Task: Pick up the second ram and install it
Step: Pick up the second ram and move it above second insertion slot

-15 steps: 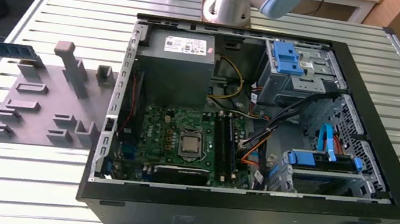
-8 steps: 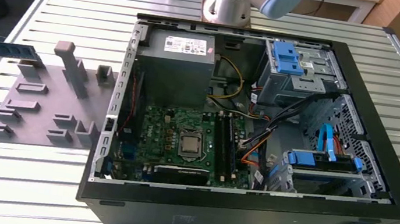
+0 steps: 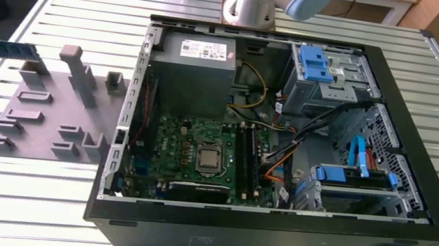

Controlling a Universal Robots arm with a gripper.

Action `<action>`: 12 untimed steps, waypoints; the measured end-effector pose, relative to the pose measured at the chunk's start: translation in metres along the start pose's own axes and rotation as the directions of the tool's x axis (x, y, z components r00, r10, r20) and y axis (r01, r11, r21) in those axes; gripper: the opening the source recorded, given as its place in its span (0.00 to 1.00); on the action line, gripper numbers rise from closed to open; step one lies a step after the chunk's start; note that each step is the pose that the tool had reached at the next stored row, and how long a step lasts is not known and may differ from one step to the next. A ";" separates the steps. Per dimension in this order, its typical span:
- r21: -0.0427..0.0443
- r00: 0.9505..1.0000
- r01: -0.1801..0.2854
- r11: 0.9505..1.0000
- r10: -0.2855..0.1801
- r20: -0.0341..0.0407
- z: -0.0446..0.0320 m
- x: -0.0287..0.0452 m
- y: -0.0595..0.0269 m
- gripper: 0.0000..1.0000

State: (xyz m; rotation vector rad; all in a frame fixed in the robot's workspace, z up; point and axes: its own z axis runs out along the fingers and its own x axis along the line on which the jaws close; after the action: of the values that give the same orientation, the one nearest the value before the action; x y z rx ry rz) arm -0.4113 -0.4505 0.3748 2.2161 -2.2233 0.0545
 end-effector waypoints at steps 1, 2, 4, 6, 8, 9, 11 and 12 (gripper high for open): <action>0.000 1.000 0.000 1.000 0.000 0.000 -0.0034 0.0001 -0.0001 0.14; 0.000 1.000 0.000 1.000 0.000 0.000 -0.0068 0.0002 -0.0002 0.14; 0.000 1.000 0.000 1.000 0.000 0.000 -0.0130 0.0003 -0.0003 0.14; 0.000 1.000 0.000 1.000 0.000 0.000 -0.0160 0.0004 -0.0003 0.14; 0.000 1.000 0.000 1.000 0.000 0.000 -0.0161 0.0004 -0.0003 0.14; 0.000 1.000 0.000 1.000 0.000 0.000 -0.0161 0.0004 -0.0003 0.14; 0.000 1.000 0.000 1.000 0.000 0.000 -0.0163 0.0004 -0.0003 0.14; 0.000 1.000 0.000 1.000 0.000 0.000 -0.0163 0.0004 -0.0004 0.14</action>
State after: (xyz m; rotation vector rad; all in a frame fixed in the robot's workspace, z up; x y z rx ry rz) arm -0.4113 -0.4505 0.3911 2.2160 -2.2233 0.0545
